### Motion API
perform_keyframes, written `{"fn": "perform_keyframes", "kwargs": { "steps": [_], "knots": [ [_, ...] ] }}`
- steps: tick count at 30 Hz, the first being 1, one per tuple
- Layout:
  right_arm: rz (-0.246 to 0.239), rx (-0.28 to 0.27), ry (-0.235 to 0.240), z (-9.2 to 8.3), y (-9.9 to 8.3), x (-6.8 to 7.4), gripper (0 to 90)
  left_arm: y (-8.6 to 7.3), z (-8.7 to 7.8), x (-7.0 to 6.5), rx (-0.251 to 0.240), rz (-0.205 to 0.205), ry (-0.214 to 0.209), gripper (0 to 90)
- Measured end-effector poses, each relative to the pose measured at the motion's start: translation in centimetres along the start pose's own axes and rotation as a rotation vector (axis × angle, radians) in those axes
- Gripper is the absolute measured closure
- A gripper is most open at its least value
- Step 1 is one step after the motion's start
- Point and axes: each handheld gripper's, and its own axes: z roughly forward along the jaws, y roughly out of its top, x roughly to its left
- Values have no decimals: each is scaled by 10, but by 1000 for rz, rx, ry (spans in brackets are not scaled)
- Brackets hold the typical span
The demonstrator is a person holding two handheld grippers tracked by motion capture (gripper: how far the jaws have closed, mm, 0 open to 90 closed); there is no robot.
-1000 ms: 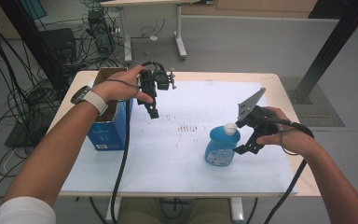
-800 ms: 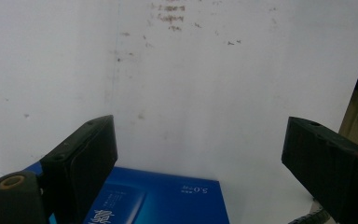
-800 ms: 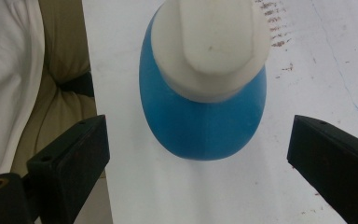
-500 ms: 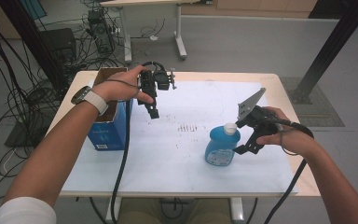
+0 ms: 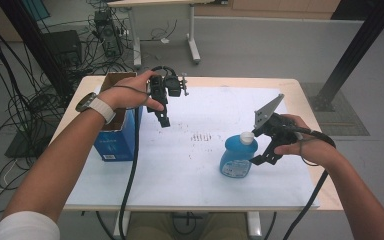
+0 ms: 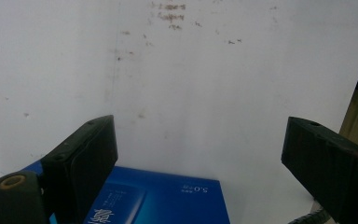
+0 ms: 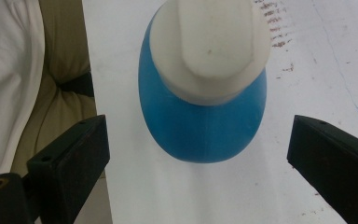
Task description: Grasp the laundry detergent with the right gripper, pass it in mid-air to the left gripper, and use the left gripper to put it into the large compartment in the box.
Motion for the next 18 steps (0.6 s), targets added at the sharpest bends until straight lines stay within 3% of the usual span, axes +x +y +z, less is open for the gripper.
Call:
{"fn": "perform_keyframes", "kwargs": {
  "steps": [18],
  "knots": [
    [0, -4, -2, -1, 0, 0, 55, 0, 0, 0, -2, -2, 1, 108]
  ]
}}
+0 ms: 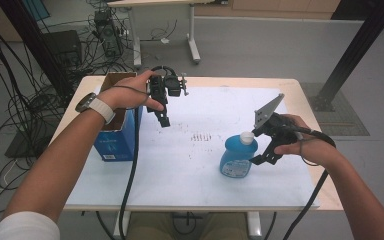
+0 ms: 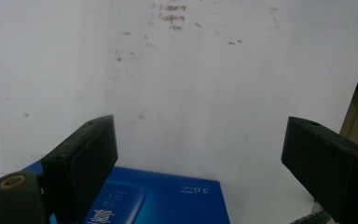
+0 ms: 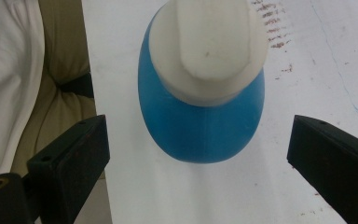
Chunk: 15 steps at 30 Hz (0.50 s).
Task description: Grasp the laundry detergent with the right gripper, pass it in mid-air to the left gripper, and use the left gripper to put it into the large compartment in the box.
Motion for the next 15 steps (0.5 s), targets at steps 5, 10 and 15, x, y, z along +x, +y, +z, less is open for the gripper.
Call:
{"fn": "perform_keyframes", "kwargs": {
  "steps": [5, 10, 15],
  "knots": [
    [1, -2, -2, 0, 0, 0, 55, 0, 0, 0, -3, 1, 1, 108],
    [3, -3, -1, 0, 0, 0, 55, 0, 0, 0, -1, 0, 1, 108],
    [4, -5, -1, 0, 0, 0, 55, 0, 0, 0, -4, 0, 0, 108]
  ]
}}
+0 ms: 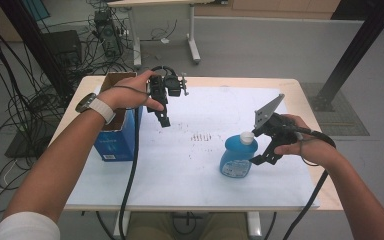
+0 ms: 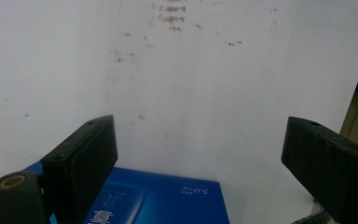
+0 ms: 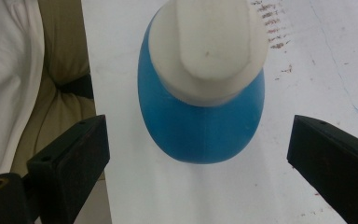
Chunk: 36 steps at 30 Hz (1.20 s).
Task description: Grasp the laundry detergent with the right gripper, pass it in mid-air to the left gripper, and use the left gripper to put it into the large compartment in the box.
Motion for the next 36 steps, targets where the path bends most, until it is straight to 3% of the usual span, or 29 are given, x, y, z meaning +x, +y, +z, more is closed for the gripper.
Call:
{"fn": "perform_keyframes", "kwargs": {
  "steps": [19, 36],
  "knots": [
    [0, 0, -1, 1, 0, 0, 54, -1, 0, 0, -1, -2, 0, 108],
    [0, -42, -13, 7, -6, 1, 53, 1, 2, 0, -1, -1, -4, 108]
  ]
}}
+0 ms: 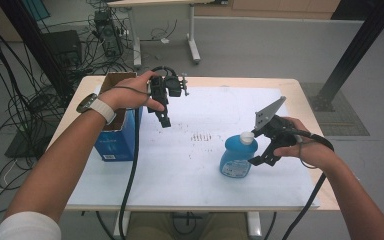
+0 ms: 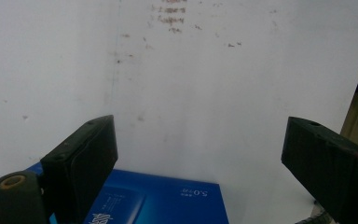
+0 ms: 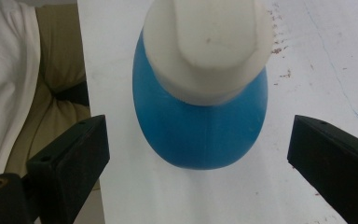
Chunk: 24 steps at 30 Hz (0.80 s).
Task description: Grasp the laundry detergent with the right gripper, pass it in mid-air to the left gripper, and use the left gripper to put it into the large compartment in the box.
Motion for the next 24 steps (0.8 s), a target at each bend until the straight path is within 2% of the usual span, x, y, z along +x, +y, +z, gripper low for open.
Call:
{"fn": "perform_keyframes", "kwargs": {
  "steps": [11, 24],
  "knots": [
    [3, -21, 4, 7, -6, 0, 58, -1, 1, 0, -3, 0, 0, 109],
    [24, -76, -2, 19, -16, -2, 62, -2, 4, 0, 1, -2, -6, 109]
  ]
}}
